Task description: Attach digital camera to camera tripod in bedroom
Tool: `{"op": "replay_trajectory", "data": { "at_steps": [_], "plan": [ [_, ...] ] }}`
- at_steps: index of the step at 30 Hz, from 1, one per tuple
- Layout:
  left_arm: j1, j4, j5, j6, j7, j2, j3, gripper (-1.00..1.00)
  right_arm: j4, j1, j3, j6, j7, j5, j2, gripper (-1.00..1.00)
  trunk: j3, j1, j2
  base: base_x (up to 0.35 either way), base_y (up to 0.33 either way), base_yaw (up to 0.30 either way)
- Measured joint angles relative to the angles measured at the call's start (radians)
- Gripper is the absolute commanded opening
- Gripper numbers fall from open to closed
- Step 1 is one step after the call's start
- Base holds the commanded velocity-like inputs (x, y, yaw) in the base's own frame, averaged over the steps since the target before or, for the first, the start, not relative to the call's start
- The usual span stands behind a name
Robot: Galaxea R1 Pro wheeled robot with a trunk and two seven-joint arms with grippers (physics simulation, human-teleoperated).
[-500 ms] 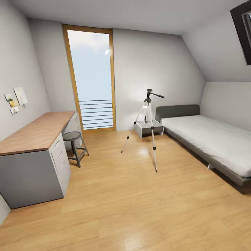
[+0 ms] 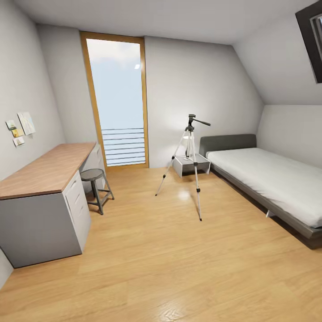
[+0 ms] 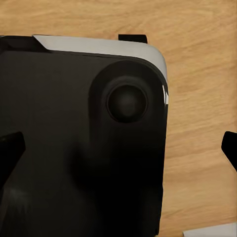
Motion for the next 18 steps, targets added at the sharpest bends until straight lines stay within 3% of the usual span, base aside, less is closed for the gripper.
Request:
{"op": "replay_trajectory", "data": {
  "at_steps": [18],
  "plan": [
    [0.0,0.0,0.0,0.0,0.0,0.0,0.0,1.0,0.0,0.0,0.0,0.0,0.0,0.0,0.0,1.0,0.0,0.0,0.0,0.0,0.0,0.0]
  ]
}}
